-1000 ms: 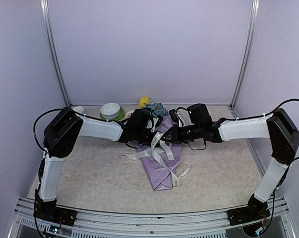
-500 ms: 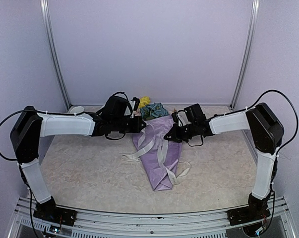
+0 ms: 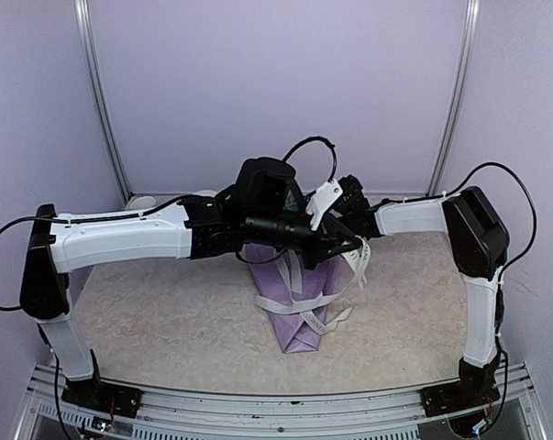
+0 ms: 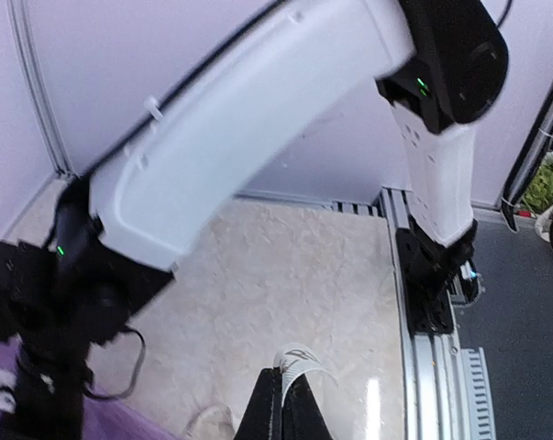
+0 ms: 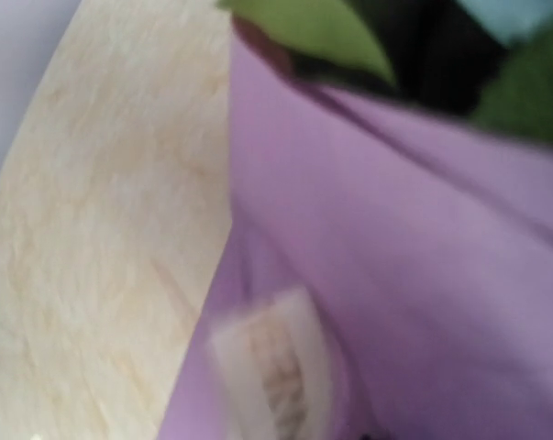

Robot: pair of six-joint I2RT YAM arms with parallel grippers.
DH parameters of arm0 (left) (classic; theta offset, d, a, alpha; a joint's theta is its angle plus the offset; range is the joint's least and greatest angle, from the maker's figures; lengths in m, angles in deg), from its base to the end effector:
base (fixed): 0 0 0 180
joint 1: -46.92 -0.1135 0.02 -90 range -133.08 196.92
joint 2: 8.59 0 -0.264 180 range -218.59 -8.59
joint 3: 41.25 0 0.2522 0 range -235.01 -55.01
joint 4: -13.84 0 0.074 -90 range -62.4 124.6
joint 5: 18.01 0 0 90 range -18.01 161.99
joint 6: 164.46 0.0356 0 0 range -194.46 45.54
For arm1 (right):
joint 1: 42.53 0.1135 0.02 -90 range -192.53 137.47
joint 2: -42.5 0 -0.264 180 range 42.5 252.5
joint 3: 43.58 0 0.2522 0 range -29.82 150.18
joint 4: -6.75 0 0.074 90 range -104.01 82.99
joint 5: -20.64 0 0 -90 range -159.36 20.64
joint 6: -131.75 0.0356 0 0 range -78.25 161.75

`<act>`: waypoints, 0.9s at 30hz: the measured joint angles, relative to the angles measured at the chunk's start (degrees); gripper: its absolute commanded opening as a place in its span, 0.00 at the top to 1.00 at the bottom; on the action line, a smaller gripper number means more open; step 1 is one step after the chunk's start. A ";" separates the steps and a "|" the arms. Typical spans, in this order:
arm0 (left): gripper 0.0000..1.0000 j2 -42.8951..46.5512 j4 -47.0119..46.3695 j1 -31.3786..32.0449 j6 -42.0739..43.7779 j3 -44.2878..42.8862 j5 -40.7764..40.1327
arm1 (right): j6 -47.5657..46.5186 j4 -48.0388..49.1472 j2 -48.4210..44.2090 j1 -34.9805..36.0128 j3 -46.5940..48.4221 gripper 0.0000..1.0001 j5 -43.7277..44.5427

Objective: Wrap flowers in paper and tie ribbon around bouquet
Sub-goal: Cross the ribbon over the folded bouquet.

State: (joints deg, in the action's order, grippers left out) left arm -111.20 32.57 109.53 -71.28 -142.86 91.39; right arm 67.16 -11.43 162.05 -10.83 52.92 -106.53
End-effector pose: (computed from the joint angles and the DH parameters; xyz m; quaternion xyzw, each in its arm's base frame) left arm 0.1878 -0.3882 0.3304 0.5192 0.6242 -0.4009 0.4244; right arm 0.3794 0.2596 0.1769 -0.1787 0.8548 0.4420 0.2050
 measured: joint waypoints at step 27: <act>1.00 -16.20 -9.60 -17.99 -12.22 -1.51 -14.73 | 0.02 -0.04 -3.32 -3.41 -8.55 0.58 -0.09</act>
State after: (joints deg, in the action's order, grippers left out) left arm -127.39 22.98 91.54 -83.50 -144.37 76.66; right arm 67.18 -11.48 158.72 -14.24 44.38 -106.62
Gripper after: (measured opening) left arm 0.006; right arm 0.428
